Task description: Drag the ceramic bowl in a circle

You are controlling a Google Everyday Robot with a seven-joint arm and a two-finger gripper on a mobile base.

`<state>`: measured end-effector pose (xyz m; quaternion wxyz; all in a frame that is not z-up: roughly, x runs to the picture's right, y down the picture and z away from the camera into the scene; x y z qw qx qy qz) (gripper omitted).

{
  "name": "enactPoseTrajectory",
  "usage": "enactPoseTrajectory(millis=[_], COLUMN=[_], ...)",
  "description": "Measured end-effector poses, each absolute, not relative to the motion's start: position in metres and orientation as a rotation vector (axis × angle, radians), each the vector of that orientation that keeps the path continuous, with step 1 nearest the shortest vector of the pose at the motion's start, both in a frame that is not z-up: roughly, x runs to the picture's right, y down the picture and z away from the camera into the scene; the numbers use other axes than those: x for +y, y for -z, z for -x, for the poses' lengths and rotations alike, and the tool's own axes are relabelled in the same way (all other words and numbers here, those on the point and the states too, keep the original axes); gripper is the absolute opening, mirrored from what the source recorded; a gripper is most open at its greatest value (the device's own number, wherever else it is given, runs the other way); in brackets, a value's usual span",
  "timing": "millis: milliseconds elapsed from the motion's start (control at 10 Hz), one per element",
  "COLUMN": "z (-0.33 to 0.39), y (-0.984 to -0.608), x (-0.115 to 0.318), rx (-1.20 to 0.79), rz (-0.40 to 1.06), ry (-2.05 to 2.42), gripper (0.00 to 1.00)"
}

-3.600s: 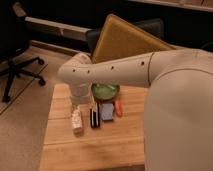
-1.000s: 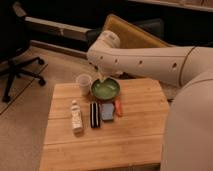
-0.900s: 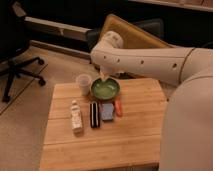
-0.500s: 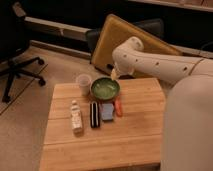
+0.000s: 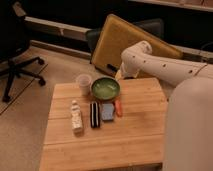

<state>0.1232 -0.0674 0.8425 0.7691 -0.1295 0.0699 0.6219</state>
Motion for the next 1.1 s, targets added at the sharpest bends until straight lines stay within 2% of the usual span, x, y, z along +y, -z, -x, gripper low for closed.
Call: enactPoseTrajectory(millis=[400, 1100], z=[-0.127, -0.131], y=[-0.862, -0.94], x=[-0.045, -0.008], rx=[0.215, 0.273], rz=[0.308, 0.508], ry=[-1.315, -1.303], gripper=[0.65, 0.65])
